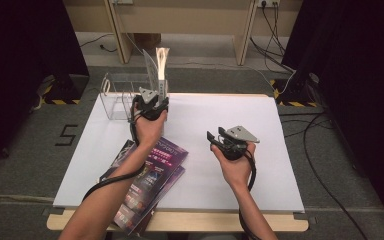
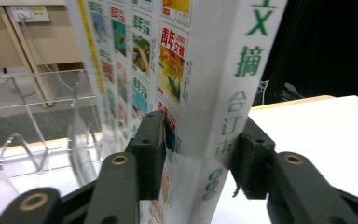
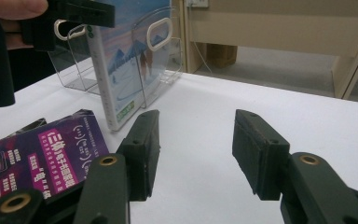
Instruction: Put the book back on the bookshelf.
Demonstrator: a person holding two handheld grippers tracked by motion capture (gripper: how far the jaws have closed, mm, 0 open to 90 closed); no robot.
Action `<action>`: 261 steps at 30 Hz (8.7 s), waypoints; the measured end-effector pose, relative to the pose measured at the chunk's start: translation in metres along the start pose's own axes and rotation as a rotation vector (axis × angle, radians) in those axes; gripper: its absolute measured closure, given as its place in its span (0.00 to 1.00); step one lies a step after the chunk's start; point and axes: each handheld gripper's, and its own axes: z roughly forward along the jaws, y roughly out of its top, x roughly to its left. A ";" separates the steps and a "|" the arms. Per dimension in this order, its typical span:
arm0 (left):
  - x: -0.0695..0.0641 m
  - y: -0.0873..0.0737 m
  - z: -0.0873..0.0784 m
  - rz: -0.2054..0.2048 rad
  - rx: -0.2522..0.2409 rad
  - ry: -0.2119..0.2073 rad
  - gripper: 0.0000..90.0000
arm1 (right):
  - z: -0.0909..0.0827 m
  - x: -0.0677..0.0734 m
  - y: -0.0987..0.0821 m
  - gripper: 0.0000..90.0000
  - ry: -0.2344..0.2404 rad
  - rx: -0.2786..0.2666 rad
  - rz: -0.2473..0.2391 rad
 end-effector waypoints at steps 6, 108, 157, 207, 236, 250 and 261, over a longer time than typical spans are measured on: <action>0.014 0.001 -0.005 0.003 0.002 0.007 0.74 | -0.001 -0.001 -0.001 0.57 -0.001 0.002 0.010; 0.048 0.048 0.042 0.009 -0.159 0.010 0.82 | -0.004 -0.037 -0.016 0.61 -0.027 0.090 0.105; 0.061 0.044 0.019 -0.088 -0.027 0.038 0.80 | -0.003 -0.037 -0.019 0.58 -0.011 0.125 0.132; 0.018 0.037 0.044 -0.043 -0.101 -0.007 0.68 | -0.006 -0.041 -0.019 0.59 -0.028 0.124 0.131; 0.022 0.025 0.017 -0.030 -0.019 -0.063 0.44 | -0.009 -0.038 -0.017 0.59 -0.037 0.115 0.124; 0.031 0.014 -0.005 -0.035 0.039 -0.110 0.40 | -0.007 -0.033 -0.016 0.59 -0.029 0.123 0.116; 0.042 -0.001 -0.023 -0.020 0.082 -0.123 0.40 | -0.008 -0.028 -0.013 0.59 -0.022 0.123 0.117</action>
